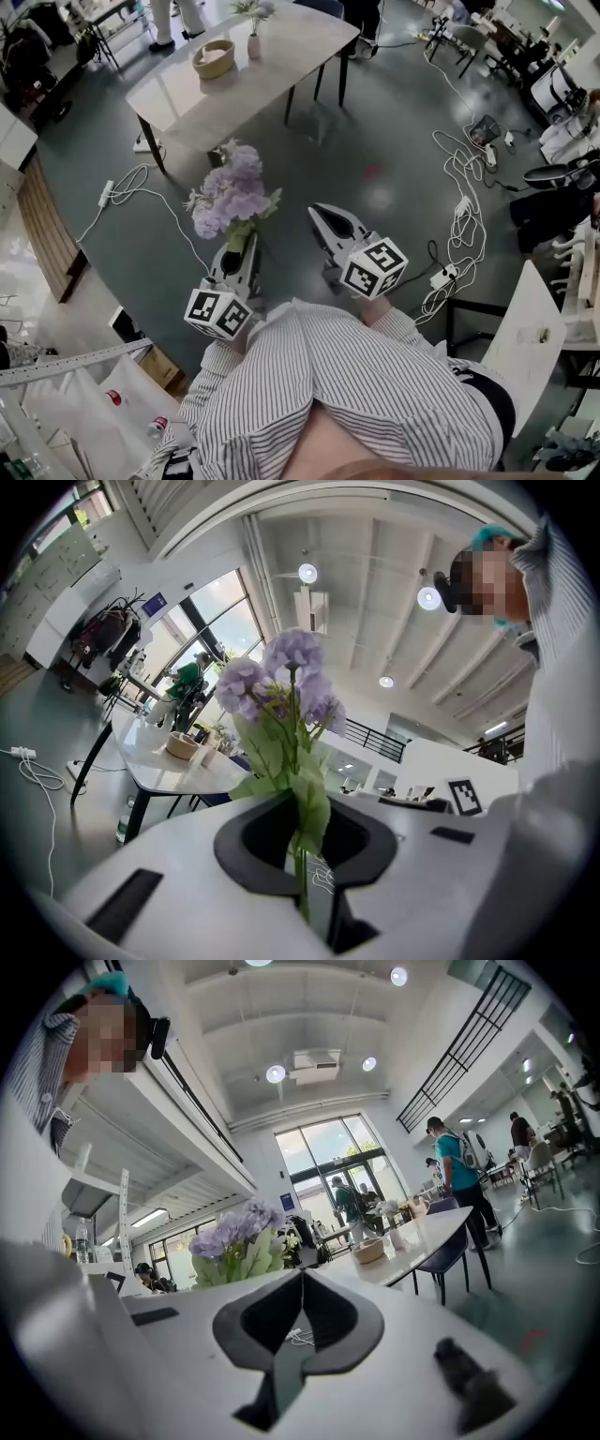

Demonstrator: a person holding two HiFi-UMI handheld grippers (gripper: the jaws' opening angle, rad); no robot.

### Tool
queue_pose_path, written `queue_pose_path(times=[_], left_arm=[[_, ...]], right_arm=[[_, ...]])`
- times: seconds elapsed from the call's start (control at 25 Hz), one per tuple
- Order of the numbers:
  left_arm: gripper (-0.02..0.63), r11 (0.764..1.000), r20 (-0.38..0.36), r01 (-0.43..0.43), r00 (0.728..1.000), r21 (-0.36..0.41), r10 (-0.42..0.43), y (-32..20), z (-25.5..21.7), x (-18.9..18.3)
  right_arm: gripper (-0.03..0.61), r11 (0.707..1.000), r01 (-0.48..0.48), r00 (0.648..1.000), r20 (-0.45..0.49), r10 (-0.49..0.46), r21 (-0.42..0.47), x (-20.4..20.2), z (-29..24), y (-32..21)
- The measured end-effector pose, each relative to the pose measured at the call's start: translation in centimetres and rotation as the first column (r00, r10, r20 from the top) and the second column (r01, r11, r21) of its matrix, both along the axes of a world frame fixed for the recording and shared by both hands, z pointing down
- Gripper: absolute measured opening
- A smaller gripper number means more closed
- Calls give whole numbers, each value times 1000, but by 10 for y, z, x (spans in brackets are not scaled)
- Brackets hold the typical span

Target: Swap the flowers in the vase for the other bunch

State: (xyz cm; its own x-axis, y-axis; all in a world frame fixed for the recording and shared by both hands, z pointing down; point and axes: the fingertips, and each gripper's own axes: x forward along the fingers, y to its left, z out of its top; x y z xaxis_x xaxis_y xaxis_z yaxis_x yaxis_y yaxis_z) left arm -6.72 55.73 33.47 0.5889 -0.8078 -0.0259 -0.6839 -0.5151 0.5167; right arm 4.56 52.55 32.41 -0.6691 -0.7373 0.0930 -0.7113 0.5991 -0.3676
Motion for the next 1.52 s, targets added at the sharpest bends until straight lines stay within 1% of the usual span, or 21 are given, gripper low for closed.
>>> queue_pose_path(times=[0.12,0.24,0.4,0.52,0.6,0.72,0.8,0.92,1.04,1.28,1.52], left_arm=[[46,1000,1,0,1000,6,0,14,10,1],[48,1000,-9,9,1000,-9,-9,16,17,0],[48,1000,-10,23,1000,-19,-23,-4,19,-6],[47,999,-14,41,999,-17,-41,-25,22,-8],[48,998,-18,54,998,-22,-55,-30,29,-9],[48,997,5,71,997,-12,-71,-34,37,-10],[48,997,15,83,996,-5,-83,-50,37,-7],[48,995,14,104,995,1,-104,-90,31,3],[48,993,13,119,993,-5,-119,-126,30,8],[48,992,20,125,992,-22,-125,-194,36,19],[48,990,22,140,990,-6,-139,-247,36,36]], right_arm=[[17,1000,7,1000,4,-7,14,-1,7,14],[17,1000,19,1000,14,-19,4,-5,12,18],[17,999,40,999,14,-40,-8,-12,15,-2],[17,999,51,998,44,-51,-2,-13,15,-24],[17,998,59,996,60,-59,-5,-14,21,-28],[17,997,73,997,40,-73,6,-16,32,-31],[17,997,78,997,25,-78,12,-9,33,-50],[17,996,83,996,18,-83,13,6,28,-95],[17,995,95,995,14,-95,8,10,27,-133],[17,994,112,994,21,-111,-19,17,36,-202],[17,995,99,995,35,-98,-2,42,33,-257]])
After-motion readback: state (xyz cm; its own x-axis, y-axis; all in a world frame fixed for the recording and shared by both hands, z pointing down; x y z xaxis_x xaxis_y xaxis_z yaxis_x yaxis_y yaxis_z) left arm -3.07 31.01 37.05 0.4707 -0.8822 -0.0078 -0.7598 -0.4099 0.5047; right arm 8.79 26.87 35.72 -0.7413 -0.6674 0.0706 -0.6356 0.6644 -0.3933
